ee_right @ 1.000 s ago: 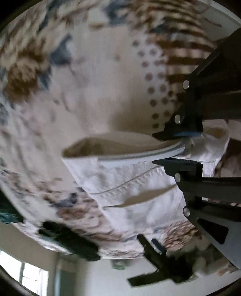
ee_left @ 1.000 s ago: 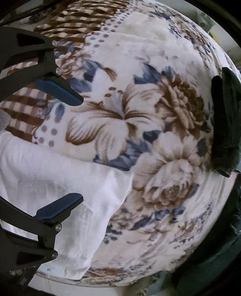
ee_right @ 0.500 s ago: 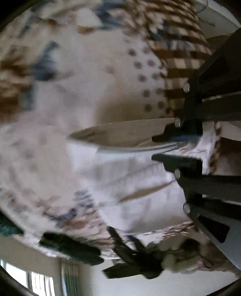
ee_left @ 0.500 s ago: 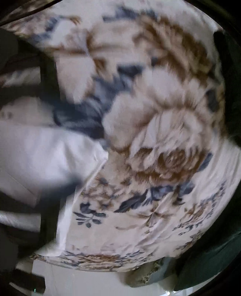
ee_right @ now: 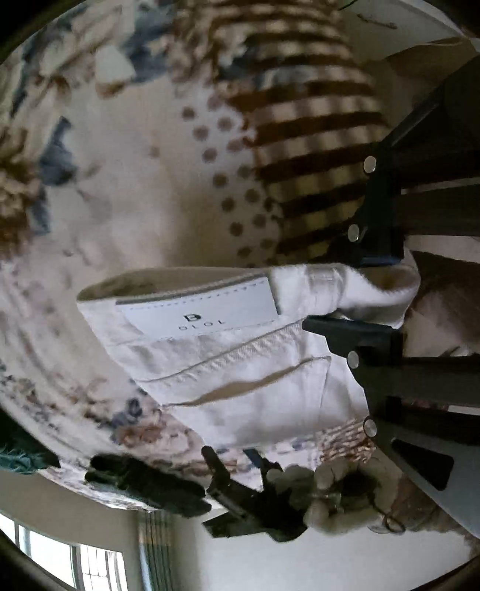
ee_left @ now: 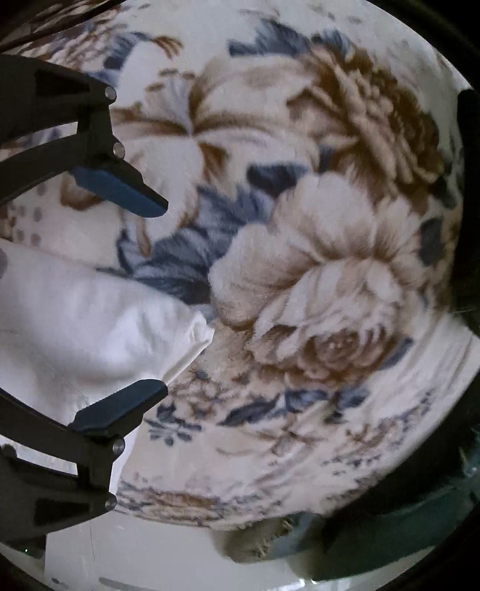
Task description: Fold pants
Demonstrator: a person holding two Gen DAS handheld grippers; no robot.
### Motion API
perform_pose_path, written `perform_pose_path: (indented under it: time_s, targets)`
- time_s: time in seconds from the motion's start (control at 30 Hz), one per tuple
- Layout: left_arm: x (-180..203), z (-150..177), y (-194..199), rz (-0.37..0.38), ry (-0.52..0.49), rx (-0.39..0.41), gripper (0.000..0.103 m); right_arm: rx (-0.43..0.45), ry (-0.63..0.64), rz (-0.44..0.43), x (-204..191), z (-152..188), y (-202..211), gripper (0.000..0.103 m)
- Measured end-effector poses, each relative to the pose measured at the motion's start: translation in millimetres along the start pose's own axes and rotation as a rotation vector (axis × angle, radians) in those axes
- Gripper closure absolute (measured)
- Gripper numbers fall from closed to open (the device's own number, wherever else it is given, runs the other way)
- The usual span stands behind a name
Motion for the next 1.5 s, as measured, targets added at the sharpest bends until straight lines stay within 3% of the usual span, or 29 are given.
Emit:
perform_pose_path:
  time_s: [0.03, 0.13, 0.23, 0.37, 0.4, 0.47, 0.53, 0.6, 0.63, 0.67, 0.7, 0.77, 0.83, 0.93, 1.03, 1.13, 1.27, 1.3, 1.37, 1.5]
  targets:
    - [-1.4, 2.3, 4.9, 0.01, 0.001, 0.001, 0.013, 0.006, 0.001, 0.002, 1.3, 4.6, 8.7, 0.087]
    - [-1.7, 8.3, 9.1, 0.032, -0.006, -0.009, 0.011, 0.021, -0.038, 0.044, 26.8, 8.4, 26.4, 0.087]
    - [3.5, 13.4, -9.5, 0.038, -0.022, -0.053, 0.011, -0.011, -0.141, 0.023, 60.8, 4.8, 12.1, 0.086]
    - [17.2, 13.5, -37.3, 0.033, -0.037, -0.082, 0.012, -0.068, -0.037, 0.098, 58.9, 5.0, -21.9, 0.083]
    - [20.7, 9.4, -42.0, 0.022, -0.045, -0.046, 0.018, -0.074, -0.027, 0.109, 60.4, 5.8, -25.5, 0.083]
    - [27.5, 1.9, -47.8, 0.025, -0.082, -0.017, 0.076, -0.064, -0.037, 0.111, 65.4, 4.4, -30.6, 0.082]
    - [31.5, -3.9, -55.0, 0.041, -0.097, -0.019, 0.083, -0.063, -0.056, 0.108, 68.1, 3.1, -34.9, 0.079]
    - [28.7, -10.0, -59.1, 0.047, -0.074, -0.028, 0.083, -0.072, -0.076, 0.101, 72.8, 2.9, -36.7, 0.065]
    - [26.4, -12.1, -57.6, 0.058, -0.052, -0.043, 0.08, -0.082, -0.09, 0.091, 75.7, 3.1, -36.5, 0.049]
    - [25.7, -12.7, -52.6, 0.068, -0.043, -0.049, 0.079, -0.086, -0.108, 0.071, 80.0, 4.0, -34.9, 0.04]
    - [26.6, -11.6, -46.1, 0.063, -0.048, -0.054, 0.071, -0.077, -0.139, 0.024, 84.5, 6.1, -30.1, 0.037]
    - [29.1, -4.8, -29.4, 0.021, -0.086, -0.034, 0.018, -0.038, -0.181, -0.049, 93.6, 10.9, -17.0, 0.019]
    - [31.1, 8.3, -11.4, 0.036, -0.129, -0.001, 0.005, -0.018, -0.207, -0.107, 95.0, 18.4, -13.0, 0.015]
    - [25.6, 30.0, -2.5, 0.026, -0.153, -0.01, 0.005, -0.06, -0.258, -0.168, 97.4, 30.7, -34.4, 0.015]
    - [10.7, 50.8, -10.3, 0.037, -0.123, -0.077, 0.005, -0.075, -0.296, -0.271, 95.4, 34.8, -67.1, 0.015]
    - [-4.0, 70.6, -25.5, 0.059, -0.078, -0.153, 0.005, -0.038, -0.314, -0.372, 85.7, 31.2, -88.5, 0.015]
    - [-11.8, 78.0, -26.7, 0.105, -0.043, -0.166, 0.005, 0.011, -0.23, -0.491, 57.6, 22.3, -82.0, 0.015]
    - [-14.1, 77.0, -27.5, 0.115, -0.033, -0.166, 0.005, 0.023, -0.192, -0.496, 52.2, 20.8, -78.8, 0.015]
    - [-15.6, 76.8, -29.8, 0.13, -0.029, -0.18, 0.004, 0.006, -0.15, -0.387, 54.4, 18.8, -86.2, 0.017]
    - [-15.2, 79.8, -35.9, 0.145, -0.036, -0.191, 0.001, 0.006, -0.237, -0.419, 68.1, 12.5, -105.7, 0.016]
Point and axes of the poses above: each gripper's, at about its wrist camera, not at the fingertips, and y roughly against the way its jaws point, x to its right, z to its underside, the point moved 3 cm from there along -y, roughly the way its jaws point, and after that the axes turned 6 degrees about y, right-handed, at the moved point
